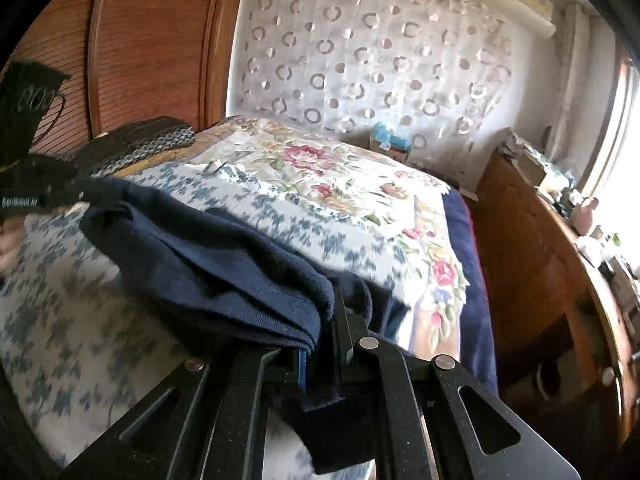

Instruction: Fold small clothes

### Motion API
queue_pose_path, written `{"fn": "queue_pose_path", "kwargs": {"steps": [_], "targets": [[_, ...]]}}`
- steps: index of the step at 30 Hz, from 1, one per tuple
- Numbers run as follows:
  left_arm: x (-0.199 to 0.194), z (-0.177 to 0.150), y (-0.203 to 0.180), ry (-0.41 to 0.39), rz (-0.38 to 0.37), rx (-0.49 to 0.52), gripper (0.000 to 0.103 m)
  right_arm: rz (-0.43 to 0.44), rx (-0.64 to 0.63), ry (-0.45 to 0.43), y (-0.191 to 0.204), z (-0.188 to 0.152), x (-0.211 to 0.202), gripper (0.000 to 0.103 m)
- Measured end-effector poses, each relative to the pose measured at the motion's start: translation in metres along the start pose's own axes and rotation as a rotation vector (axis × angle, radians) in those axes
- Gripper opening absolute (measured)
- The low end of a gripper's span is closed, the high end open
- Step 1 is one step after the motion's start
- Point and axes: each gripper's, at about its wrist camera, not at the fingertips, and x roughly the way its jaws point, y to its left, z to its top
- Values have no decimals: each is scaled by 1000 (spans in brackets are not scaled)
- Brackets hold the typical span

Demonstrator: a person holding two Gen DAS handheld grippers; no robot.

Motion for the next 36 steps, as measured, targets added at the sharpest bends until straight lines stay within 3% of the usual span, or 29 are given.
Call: {"fn": "queue_pose_path", "kwargs": {"steps": [2,5,7,8,9,11,14,20,25,29,32,34,36], "targets": [[10,4,8,17,-3,-16,4,22,8,20,-6,8,21,9],[18,8,18,34,-17,-26,10,25,23,73,-19,20,46,19],[17,9,21,30,-16,-25,27,51,40,97,-27,28,57,21],[15,10,21,18,-5,-20,43,58,46,102,-31,31,60,25],[12,11,22,3,-6,-14,46,59,49,107,-33,38,62,30],[9,12,23,-8,-10,-11,48,57,48,121,-40,45,68,38],[10,13,26,-11,14,-9,48,46,44,143,-48,62,75,41],[34,4,24,65,42,15,48,-17,-1,139,-52,77,85,46],[54,-6,17,116,42,40,48,-7,61,121,-53,80,91,55],[61,-11,13,139,52,73,48,17,115,141,-54,75,107,57],[64,-14,14,153,55,74,48,-95,124,157,-63,78,114,58],[64,-14,15,154,51,66,48,-227,99,151,-66,79,116,58],[61,-13,16,147,53,57,48,-223,142,139,-73,76,111,58]]}}
